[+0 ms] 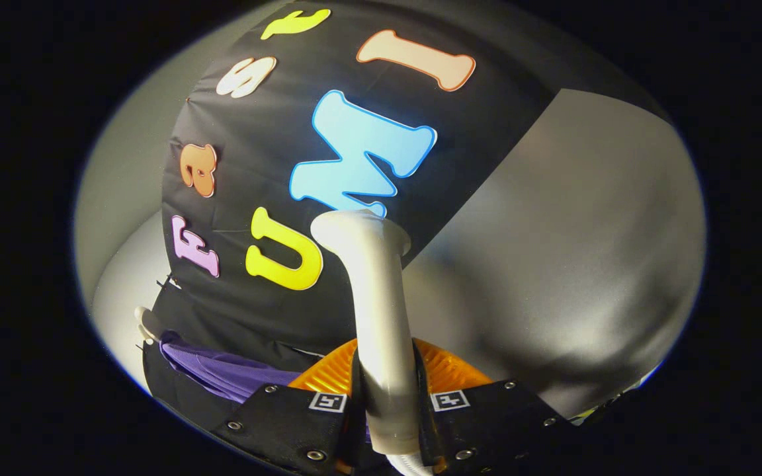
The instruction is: Iron the clothes twice with a garment steamer, once on the left side and once on the right side.
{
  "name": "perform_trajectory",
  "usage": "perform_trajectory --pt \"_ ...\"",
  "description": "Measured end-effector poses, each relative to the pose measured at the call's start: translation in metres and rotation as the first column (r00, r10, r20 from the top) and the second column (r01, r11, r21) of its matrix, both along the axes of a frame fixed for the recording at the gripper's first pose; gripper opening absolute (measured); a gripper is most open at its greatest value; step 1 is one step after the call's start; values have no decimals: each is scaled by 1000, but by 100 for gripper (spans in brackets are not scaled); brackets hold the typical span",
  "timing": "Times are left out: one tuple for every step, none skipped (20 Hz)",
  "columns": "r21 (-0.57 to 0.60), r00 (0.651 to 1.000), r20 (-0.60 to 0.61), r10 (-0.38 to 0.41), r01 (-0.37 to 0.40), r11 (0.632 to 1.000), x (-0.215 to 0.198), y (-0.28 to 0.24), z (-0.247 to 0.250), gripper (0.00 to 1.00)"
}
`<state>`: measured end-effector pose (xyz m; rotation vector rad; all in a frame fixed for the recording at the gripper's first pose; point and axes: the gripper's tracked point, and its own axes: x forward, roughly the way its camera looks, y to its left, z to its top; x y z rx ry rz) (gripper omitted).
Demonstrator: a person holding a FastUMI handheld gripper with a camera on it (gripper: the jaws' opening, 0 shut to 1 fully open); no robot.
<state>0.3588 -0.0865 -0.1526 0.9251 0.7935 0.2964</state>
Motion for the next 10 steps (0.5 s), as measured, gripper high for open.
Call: perform_trajectory --pt "-23 1000 17 -10 11 1000 -11 5 7 31" --pt "-56 999 38 -16 18 998 -23 10 14 32" --pt "-88 998 61 -24 30 996 -34 17 21 32" --pt "-115 996 89 -28 38 993 -44 24 30 32" --pt "-137 993 116 -34 50 989 -56 30 39 32" --pt "-153 989 138 -46 67 986 -66 36 48 32" --pt "-167 986 157 -60 86 982 -79 41 56 32" --pt "-182 982 174 -70 102 978 -89 46 62 32" --pt "-195 978 193 -78 116 974 -99 55 66 32" --pt "-207 975 208 -81 125 970 -108 63 70 32"
